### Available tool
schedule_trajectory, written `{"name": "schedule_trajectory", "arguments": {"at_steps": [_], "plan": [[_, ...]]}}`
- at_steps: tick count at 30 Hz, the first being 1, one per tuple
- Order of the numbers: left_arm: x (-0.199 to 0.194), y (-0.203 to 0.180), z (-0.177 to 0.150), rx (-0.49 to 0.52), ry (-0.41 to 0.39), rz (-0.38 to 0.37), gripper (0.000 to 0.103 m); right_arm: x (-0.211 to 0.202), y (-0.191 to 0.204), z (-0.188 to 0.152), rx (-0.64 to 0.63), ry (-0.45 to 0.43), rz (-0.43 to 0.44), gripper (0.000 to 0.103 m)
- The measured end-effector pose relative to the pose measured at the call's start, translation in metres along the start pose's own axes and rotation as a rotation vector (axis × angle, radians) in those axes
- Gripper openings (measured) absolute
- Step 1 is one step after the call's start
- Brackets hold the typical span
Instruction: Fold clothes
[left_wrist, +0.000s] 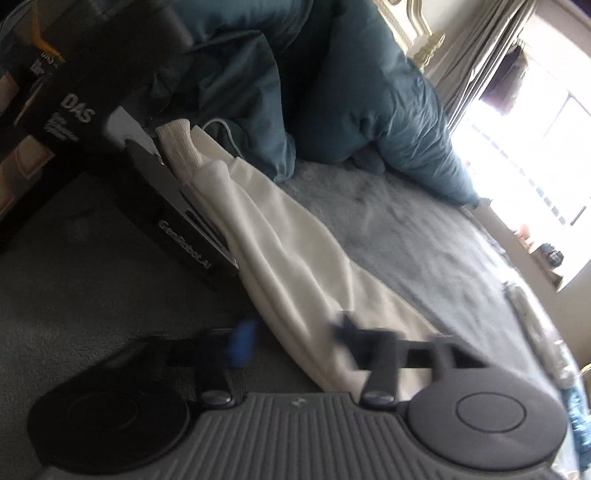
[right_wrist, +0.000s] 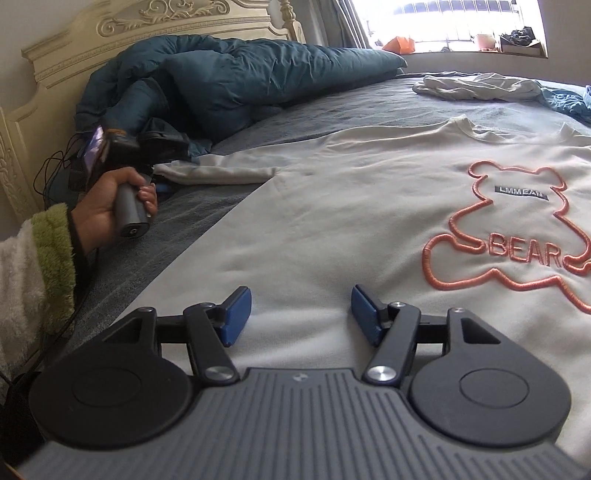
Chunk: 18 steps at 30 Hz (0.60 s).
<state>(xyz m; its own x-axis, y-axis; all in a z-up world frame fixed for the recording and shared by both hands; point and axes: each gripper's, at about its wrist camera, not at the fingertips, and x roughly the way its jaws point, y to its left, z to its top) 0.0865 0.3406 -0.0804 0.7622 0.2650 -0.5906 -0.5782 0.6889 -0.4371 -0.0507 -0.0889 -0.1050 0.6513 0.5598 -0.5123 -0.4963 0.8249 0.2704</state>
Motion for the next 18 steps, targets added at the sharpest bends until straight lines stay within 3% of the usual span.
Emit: {"name": "schedule_trajectory", "arguments": {"at_steps": [3, 7, 11, 14, 15, 16, 18], "plan": [[-0.013, -0.021, -0.005, 0.120, -0.059, -0.024, 0.011, -0.001, -0.002, -0.001, 0.010, -0.005, 0.011, 0.062], [-0.064, -0.069, -0.024, 0.442, -0.159, -0.215, 0.010, 0.000, -0.005, 0.000, 0.030, -0.011, 0.029, 0.063], [-0.133, -0.109, -0.074, 0.812, -0.248, -0.397, 0.010, -0.002, -0.013, -0.001, 0.075, -0.024, 0.059, 0.063], [-0.169, -0.121, -0.118, 0.995, -0.204, -0.492, 0.022, -0.003, -0.023, -0.002, 0.136, -0.039, 0.097, 0.063], [-0.178, -0.122, -0.132, 1.031, -0.182, -0.506, 0.033, -0.003, -0.026, -0.002, 0.157, -0.044, 0.108, 0.063], [-0.185, -0.121, -0.143, 1.052, -0.158, -0.517, 0.045, -0.004, -0.030, -0.002, 0.177, -0.049, 0.120, 0.063], [-0.193, -0.113, -0.156, 1.046, -0.135, -0.518, 0.051, -0.004, -0.033, -0.003, 0.203, -0.056, 0.133, 0.063]]}}
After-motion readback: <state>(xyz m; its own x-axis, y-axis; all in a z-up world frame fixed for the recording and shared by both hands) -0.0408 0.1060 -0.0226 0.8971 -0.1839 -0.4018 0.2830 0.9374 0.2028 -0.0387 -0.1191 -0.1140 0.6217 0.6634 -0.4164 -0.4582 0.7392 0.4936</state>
